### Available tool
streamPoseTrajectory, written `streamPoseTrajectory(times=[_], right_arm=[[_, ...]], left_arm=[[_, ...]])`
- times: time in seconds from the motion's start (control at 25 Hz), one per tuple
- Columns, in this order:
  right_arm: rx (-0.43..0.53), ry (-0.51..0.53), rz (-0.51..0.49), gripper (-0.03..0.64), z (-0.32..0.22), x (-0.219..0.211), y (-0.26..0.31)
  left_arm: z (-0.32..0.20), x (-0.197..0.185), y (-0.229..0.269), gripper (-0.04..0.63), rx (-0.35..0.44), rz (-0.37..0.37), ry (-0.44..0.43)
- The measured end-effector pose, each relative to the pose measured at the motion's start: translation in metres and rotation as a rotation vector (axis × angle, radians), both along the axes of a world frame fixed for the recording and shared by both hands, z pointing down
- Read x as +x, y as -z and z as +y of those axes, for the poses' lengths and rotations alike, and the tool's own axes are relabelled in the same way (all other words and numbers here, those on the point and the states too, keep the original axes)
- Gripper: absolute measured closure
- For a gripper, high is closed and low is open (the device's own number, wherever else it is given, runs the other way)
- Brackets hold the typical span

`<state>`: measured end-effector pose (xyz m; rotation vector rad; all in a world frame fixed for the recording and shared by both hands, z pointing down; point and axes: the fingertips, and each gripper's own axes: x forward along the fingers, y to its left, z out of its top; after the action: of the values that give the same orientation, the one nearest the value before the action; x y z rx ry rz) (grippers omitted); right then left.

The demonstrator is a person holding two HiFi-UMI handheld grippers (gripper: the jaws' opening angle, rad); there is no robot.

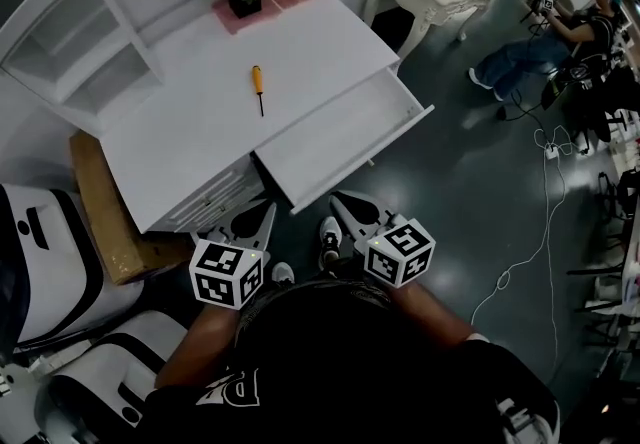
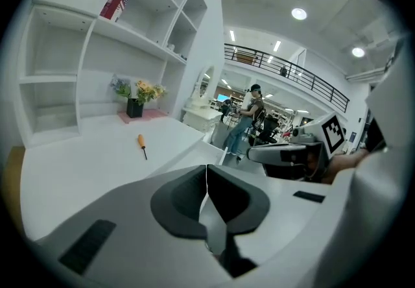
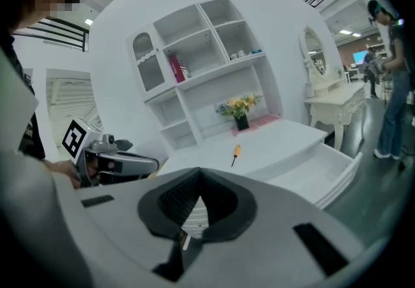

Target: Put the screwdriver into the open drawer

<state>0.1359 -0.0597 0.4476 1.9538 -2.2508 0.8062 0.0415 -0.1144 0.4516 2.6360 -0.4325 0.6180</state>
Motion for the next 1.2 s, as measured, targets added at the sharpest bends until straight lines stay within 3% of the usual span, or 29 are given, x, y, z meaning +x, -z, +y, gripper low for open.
streamPoseTrajectory(times=[0.56, 1.0, 1.2], right_arm=[[0.024, 0.138, -0.026, 0.607, -0.060, 0.085, 0.002], [0.038, 0.280, -0.064, 0.607, -0.099, 0.113, -0.004], [0.038, 0.303, -0.082, 0.607, -0.113, 0.113, -0.006]], left_arm=[[-0.041, 0.080, 0.003, 0.580, -0.016, -0.009, 0.132], [-0.072, 0.090, -0.007, 0.580, 0.008, -0.092, 0.312], [-0.079, 0.085, -0.006, 0.580, 0.014, -0.106, 0.343]])
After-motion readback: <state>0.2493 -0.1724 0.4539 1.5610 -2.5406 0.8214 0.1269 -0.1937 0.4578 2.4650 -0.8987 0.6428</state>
